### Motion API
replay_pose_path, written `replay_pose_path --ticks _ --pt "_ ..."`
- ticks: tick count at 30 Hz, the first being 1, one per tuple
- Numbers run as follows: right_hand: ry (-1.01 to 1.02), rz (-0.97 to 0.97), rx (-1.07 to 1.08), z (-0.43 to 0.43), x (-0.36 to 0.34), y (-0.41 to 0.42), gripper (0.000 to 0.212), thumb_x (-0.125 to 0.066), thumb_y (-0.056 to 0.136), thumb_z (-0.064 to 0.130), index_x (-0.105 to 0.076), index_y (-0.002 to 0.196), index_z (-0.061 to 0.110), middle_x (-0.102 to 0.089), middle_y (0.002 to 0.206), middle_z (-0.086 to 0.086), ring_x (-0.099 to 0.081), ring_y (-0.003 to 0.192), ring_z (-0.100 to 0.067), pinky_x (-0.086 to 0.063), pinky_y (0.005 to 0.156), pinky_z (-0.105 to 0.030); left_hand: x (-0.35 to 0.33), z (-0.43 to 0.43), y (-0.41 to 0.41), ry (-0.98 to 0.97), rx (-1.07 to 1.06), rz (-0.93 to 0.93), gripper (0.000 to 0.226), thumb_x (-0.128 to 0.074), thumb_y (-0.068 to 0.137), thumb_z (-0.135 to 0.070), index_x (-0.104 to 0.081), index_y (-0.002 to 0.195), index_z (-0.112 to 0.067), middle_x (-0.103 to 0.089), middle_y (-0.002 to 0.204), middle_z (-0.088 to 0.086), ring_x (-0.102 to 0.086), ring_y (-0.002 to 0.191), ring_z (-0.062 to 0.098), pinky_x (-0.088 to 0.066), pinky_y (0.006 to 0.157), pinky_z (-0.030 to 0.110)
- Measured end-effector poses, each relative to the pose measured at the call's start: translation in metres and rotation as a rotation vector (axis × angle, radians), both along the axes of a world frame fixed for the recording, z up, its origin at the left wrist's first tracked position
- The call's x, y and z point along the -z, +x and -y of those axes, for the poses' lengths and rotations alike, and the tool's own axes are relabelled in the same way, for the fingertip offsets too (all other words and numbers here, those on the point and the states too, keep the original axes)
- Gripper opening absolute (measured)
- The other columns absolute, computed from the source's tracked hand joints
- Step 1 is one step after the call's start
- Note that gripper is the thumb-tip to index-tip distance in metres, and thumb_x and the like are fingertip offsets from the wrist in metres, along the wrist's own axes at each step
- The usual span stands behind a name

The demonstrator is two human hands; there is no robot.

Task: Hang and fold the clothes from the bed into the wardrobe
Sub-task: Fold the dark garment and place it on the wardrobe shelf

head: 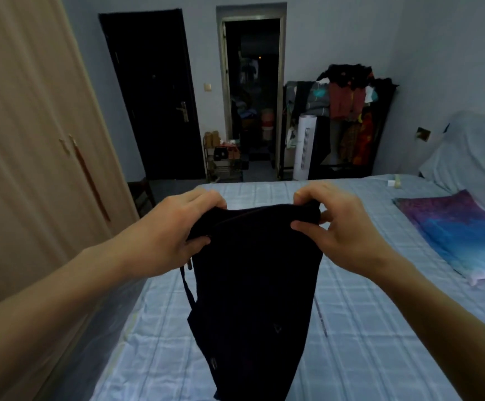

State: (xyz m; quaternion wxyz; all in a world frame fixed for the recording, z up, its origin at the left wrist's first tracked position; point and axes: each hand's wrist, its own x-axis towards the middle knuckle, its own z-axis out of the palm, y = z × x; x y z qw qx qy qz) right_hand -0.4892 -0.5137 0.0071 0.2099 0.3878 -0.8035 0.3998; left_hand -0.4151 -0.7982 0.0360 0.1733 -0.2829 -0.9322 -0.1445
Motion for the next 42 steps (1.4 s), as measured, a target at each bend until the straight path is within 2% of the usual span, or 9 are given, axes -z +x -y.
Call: replay_pose_path --ticks 7,10,13,16,20,24,30,34,42 --pt "0.105 0.137 0.047 0.022 0.023 -0.098 0.030 -0.077 0.078 0.002 -0.059 0.095 0.019 -0.059 0.091 0.011 -0.056 0.088 -0.008 -0.052 0.066 -0.023 0.027 0.023 -0.103 0.104 -0.028 0.139 0.041 -0.079 0.079 -0.013 -0.053 0.104 -0.032 -0.060 0.092 -0.018 -0.061 0.088 0.002 -0.048 0.070 0.018" --pt "0.135 0.139 0.142 0.051 0.026 -0.169 0.028 -0.077 0.076 0.001 -0.062 0.097 0.011 -0.062 0.091 0.002 -0.057 0.085 -0.014 -0.049 0.069 -0.031 0.028 0.038 -0.176 0.044 -0.076 0.131 0.036 -0.076 0.078 -0.011 -0.054 0.103 -0.026 -0.061 0.093 -0.010 -0.061 0.088 0.008 -0.049 0.074 0.029" --pt "0.046 0.074 0.257 0.086 -0.006 -0.249 0.026 -0.077 0.077 -0.001 -0.062 0.098 0.005 -0.061 0.094 -0.004 -0.059 0.089 -0.022 -0.043 0.077 -0.027 -0.013 0.052 -0.264 -0.088 -0.199 -0.017 0.042 -0.073 0.083 -0.014 -0.051 0.118 -0.023 -0.061 0.110 0.002 -0.060 0.103 0.026 -0.050 0.088 0.043" --pt "-0.111 -0.103 0.312 0.108 -0.078 -0.302 0.026 -0.076 0.077 -0.001 -0.061 0.096 0.008 -0.060 0.095 -0.005 -0.058 0.090 -0.022 -0.040 0.076 -0.021 -0.089 0.067 -0.322 -0.087 -0.276 -0.264 0.045 -0.070 0.085 -0.014 -0.046 0.121 -0.028 -0.060 0.114 0.003 -0.060 0.103 0.032 -0.049 0.090 0.050" --pt "-0.218 -0.410 0.337 0.106 -0.166 -0.314 0.026 -0.075 0.078 0.002 -0.061 0.097 0.014 -0.056 0.095 0.003 -0.049 0.085 -0.006 -0.038 0.073 -0.005 -0.170 0.075 -0.337 -0.091 -0.219 -0.635 0.049 -0.076 0.078 -0.010 -0.052 0.120 -0.019 -0.063 0.108 0.008 -0.062 0.096 0.033 -0.044 0.086 0.046" --pt "-0.220 -0.513 0.334 0.098 -0.199 -0.298 0.024 -0.073 0.079 0.003 -0.062 0.098 0.013 -0.054 0.096 0.005 -0.048 0.085 -0.006 -0.038 0.070 -0.009 -0.193 0.072 -0.318 -0.009 -0.173 -0.726 0.051 -0.078 0.077 -0.008 -0.053 0.120 -0.017 -0.063 0.110 0.008 -0.062 0.099 0.030 -0.049 0.090 0.054" --pt "-0.091 -0.376 0.260 0.081 -0.150 -0.249 0.028 -0.076 0.078 0.000 -0.061 0.099 0.011 -0.056 0.099 0.002 -0.052 0.089 -0.011 -0.041 0.076 -0.011 -0.143 0.057 -0.261 -0.065 -0.193 -0.602 0.050 -0.078 0.077 -0.009 -0.053 0.120 -0.017 -0.061 0.105 0.006 -0.060 0.094 0.028 -0.048 0.087 0.053" --pt "-0.009 -0.237 0.224 0.059 -0.084 -0.201 0.028 -0.076 0.078 -0.001 -0.060 0.097 0.011 -0.057 0.099 -0.003 -0.054 0.089 -0.015 -0.047 0.081 -0.024 -0.079 0.037 -0.210 -0.060 -0.201 -0.397 0.050 -0.078 0.078 -0.011 -0.052 0.119 -0.021 -0.060 0.104 0.000 -0.059 0.093 0.023 -0.049 0.088 0.051" --pt "0.167 0.051 0.057 -0.012 0.089 -0.050 0.033 -0.078 0.072 -0.006 -0.060 0.093 0.012 -0.054 0.092 0.004 -0.050 0.080 -0.007 -0.041 0.075 -0.014 0.096 -0.019 -0.063 -0.078 -0.148 0.004 0.040 -0.078 0.074 -0.011 -0.055 0.105 -0.021 -0.059 0.096 -0.001 -0.060 0.087 0.026 -0.042 0.074 0.038"
